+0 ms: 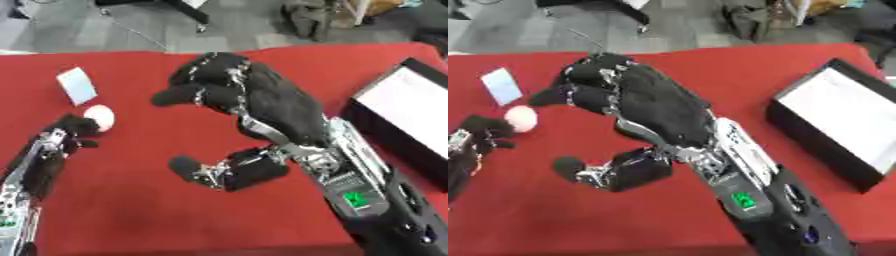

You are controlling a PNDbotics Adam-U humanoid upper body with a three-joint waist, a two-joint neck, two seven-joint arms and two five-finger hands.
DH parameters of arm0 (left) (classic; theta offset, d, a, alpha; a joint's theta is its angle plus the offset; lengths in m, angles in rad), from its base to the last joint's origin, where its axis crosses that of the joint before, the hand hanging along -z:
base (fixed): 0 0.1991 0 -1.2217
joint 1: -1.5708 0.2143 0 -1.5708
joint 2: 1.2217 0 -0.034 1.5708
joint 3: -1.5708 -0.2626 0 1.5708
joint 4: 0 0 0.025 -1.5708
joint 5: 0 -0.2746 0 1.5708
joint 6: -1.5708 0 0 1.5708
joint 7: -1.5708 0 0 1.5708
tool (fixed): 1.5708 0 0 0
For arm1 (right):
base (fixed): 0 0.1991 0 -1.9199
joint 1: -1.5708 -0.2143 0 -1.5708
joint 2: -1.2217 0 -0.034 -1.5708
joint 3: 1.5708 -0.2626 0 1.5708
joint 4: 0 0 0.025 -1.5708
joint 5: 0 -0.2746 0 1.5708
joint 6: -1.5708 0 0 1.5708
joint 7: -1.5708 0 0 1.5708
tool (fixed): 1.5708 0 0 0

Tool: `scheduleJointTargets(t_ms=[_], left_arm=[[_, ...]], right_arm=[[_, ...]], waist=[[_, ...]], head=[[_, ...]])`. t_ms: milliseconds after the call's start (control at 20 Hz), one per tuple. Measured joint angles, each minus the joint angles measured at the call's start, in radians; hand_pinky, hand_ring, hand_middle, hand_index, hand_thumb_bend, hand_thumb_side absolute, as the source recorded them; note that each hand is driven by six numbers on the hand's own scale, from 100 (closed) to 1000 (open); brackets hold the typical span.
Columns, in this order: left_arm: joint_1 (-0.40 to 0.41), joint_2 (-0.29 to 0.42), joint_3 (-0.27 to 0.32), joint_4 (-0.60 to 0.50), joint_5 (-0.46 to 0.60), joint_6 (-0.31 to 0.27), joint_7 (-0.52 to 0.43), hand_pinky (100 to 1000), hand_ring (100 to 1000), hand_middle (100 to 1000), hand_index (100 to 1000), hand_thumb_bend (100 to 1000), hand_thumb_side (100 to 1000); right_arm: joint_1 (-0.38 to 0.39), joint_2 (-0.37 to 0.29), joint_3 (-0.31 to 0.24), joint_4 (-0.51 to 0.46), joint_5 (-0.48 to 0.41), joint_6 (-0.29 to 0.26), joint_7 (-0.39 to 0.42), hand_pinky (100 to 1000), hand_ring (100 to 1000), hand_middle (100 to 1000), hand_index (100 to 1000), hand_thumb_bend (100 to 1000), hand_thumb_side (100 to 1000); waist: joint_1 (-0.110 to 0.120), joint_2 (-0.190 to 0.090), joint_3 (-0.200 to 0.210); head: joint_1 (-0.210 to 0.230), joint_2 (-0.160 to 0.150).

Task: Pick up the objects with one hand, pass them to the other hand, and then place them into the box on the other side of the table.

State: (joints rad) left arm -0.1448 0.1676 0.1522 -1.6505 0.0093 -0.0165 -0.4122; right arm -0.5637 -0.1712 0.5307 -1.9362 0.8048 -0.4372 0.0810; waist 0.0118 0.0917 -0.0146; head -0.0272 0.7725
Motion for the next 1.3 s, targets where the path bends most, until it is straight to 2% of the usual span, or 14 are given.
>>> scheduleJointTargets(t_ms=[600,750,900,1050,1150,1300], left_arm=[[0.000,0.000,0.000,-0.002,0.000,0.000,0.000,712,719,660,738,290,835],[0.000,0.000,0.000,-0.002,0.000,0.000,-0.001,712,719,660,738,289,835],[0.000,0.000,0.000,-0.002,-0.004,-0.001,-0.001,713,722,663,742,285,830],[-0.001,0.018,0.005,-0.004,-0.029,-0.011,0.009,717,730,672,749,284,785],[-0.011,0.051,0.022,-0.005,-0.058,-0.027,0.026,722,731,677,761,293,724],[-0.022,0.118,0.057,-0.005,-0.107,-0.051,0.050,733,724,683,783,345,577]], right_arm=[[0.000,0.000,0.000,0.000,-0.009,-0.006,0.014,755,750,656,832,278,371],[0.000,0.000,0.000,0.000,-0.009,-0.006,0.016,762,777,679,849,316,370],[0.000,0.000,0.000,0.000,-0.008,-0.009,0.023,819,882,792,909,438,383],[0.000,0.000,0.000,0.000,-0.008,-0.012,0.033,826,893,801,917,433,392],[0.000,0.000,-0.001,0.000,-0.008,-0.013,0.037,824,888,795,918,425,390],[0.001,-0.003,-0.003,0.001,-0.007,-0.013,0.042,822,878,790,919,412,392]], waist=[[0.001,0.000,-0.001],[0.001,0.000,-0.001],[0.001,0.000,-0.001],[0.002,0.000,-0.002],[0.003,0.000,-0.002],[0.017,0.000,0.001]], head=[[-0.001,0.000],[-0.001,0.000],[-0.002,0.000],[-0.004,0.000],[-0.008,0.000],[-0.019,0.000]])
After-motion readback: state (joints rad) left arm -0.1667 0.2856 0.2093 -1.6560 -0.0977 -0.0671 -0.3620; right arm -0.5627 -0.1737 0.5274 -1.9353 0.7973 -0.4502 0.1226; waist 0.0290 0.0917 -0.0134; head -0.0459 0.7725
